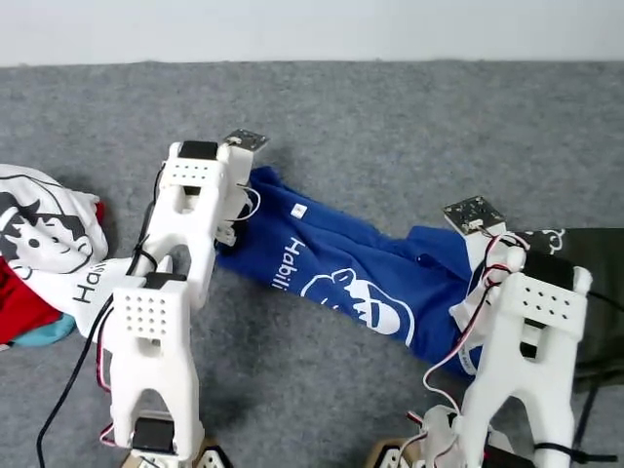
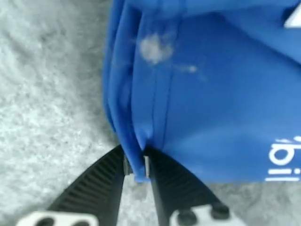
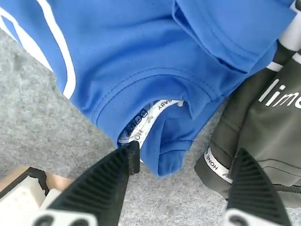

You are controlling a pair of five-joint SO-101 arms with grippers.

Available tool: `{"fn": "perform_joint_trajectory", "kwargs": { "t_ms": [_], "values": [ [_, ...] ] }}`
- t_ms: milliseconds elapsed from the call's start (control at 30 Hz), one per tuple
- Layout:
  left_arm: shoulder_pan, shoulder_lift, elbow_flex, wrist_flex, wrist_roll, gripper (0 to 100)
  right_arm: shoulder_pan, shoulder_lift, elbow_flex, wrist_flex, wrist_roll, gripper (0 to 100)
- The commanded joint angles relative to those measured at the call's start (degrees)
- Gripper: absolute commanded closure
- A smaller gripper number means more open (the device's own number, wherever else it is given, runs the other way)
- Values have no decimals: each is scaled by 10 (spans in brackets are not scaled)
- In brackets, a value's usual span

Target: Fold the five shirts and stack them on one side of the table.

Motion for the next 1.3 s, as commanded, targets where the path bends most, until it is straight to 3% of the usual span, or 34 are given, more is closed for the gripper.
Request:
{"fn": "perform_joint_trajectory", "kwargs": {
  "t_ms": [0,167,433,667,967,1067,1267],
  "values": [
    [-4,-33,4,55,-26,987,6,-14,-2,0,-5,681],
    [-11,-135,46,66,-49,987,7,-18,-2,11,-3,682],
    [-13,-301,222,65,-113,987,6,-19,-2,36,-1,682],
    [-59,-361,321,62,-155,987,5,-19,33,45,21,682],
    [-55,-360,325,31,-156,987,0,-16,196,-152,31,682],
    [-49,-360,325,31,-156,987,-17,-15,215,-167,33,739],
    [-53,-360,364,34,-156,987,-18,-19,264,-168,33,951]
  ]
}}
